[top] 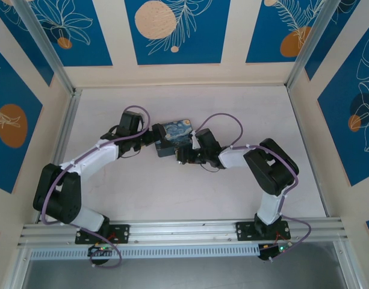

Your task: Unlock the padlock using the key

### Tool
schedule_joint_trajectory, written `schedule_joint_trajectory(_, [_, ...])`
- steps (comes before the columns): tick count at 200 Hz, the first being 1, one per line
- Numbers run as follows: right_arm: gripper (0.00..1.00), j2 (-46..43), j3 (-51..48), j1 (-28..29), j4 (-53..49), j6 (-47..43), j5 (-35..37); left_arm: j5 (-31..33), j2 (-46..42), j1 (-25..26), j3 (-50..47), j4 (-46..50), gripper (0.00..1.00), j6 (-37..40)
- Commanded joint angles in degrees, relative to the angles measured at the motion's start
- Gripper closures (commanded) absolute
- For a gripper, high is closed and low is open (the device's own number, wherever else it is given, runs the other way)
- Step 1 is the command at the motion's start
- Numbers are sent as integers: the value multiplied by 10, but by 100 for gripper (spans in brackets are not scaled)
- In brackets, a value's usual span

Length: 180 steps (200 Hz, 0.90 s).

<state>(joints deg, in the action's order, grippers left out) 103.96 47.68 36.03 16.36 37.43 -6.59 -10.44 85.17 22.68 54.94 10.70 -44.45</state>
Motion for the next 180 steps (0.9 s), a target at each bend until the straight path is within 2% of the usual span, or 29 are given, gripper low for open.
schedule_joint_trajectory(1, [53, 12, 10, 12, 6, -23, -4, -9, 13, -7, 11, -6, 0, 0])
schedule_joint_trajectory(61, [54, 13, 2, 38, 13, -40, 38, -12, 20, -7, 10, -14, 0, -6])
schedule_joint_trajectory(125, [53, 5, -31, 48, 70, 2, 111, -25, 33, -7, -5, -38, 0, -19])
schedule_joint_trajectory(180, [53, 26, -4, 44, 63, -15, 104, -30, 41, -7, -15, -53, 0, -25])
